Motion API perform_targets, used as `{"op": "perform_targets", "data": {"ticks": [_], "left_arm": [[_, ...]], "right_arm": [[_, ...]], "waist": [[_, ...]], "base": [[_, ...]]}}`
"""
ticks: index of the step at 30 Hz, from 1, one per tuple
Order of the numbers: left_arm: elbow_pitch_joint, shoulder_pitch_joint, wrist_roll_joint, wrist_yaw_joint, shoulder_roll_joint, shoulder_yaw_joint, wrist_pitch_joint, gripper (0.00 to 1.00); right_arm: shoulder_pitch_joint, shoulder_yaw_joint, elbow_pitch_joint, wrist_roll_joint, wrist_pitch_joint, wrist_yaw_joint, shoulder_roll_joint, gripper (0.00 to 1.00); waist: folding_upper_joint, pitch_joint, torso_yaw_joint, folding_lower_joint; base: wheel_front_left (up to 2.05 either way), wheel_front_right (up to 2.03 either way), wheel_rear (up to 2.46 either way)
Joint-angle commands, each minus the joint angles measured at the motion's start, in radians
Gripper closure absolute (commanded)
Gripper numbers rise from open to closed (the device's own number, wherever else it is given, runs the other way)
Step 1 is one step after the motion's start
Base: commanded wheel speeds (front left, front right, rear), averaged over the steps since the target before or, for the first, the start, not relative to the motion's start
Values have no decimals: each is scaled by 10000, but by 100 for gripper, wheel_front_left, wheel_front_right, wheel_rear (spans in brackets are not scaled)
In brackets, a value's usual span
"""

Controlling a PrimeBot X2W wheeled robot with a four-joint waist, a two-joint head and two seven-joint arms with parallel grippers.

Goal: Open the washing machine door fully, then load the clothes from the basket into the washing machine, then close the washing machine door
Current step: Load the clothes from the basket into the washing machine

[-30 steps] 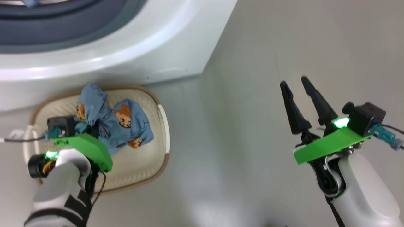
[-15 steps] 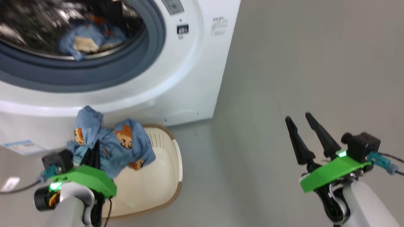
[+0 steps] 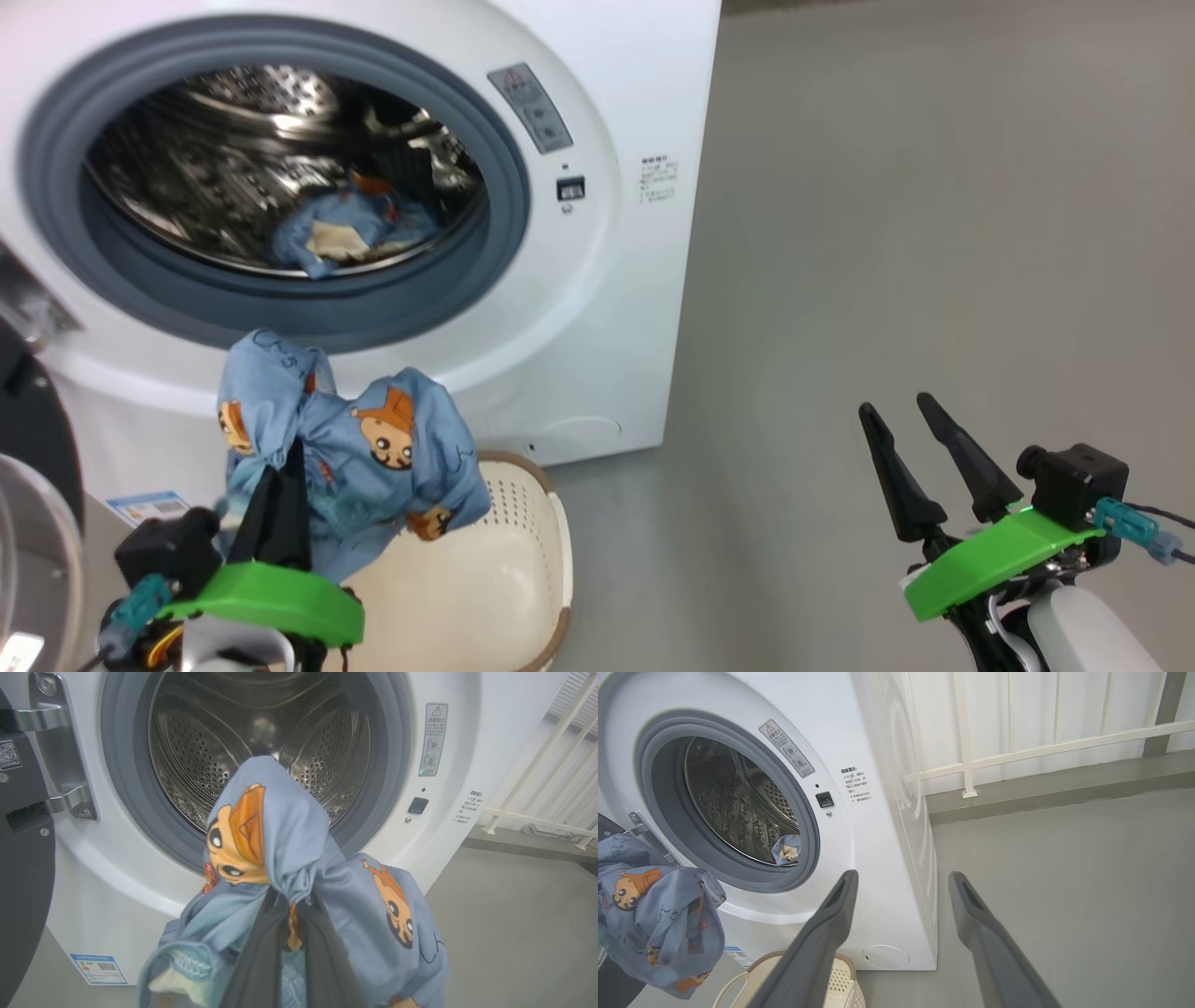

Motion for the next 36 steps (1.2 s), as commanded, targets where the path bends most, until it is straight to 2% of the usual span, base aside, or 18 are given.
{"op": "perform_targets", "data": {"ticks": [1,4,8,17,22,31,36], "left_arm": [[-444,-37,180,99,299,342,-19,100],[-1492,503,236,430,337,340,231,100],[-2204,826,249,634,368,330,437,100],[-2760,1016,155,771,367,309,577,100],[-2625,544,183,658,429,182,675,100],[-1872,-1394,311,480,591,164,772,100],[-608,-2903,267,296,633,181,850,100]], "right_arm": [[95,181,-215,-124,-119,16,-124,0],[215,176,-213,-137,-119,16,-167,0],[242,186,-246,-145,-119,16,-229,0],[241,256,-294,-126,-119,16,-358,0],[191,269,-309,-104,-119,16,-402,0],[-61,280,-442,-70,-119,16,-335,0],[-325,244,-566,-36,-119,16,-202,0]], "waist": [[0,-361,162,0],[0,-583,236,0],[0,-650,297,0],[0,-622,364,0],[0,-422,386,0],[0,353,211,0],[0,1147,-100,0]], "base": [[0,0,0],[0,0,0],[0,0,0],[0,0,0],[0,0,0],[0,0,0],[0,0,0]]}}
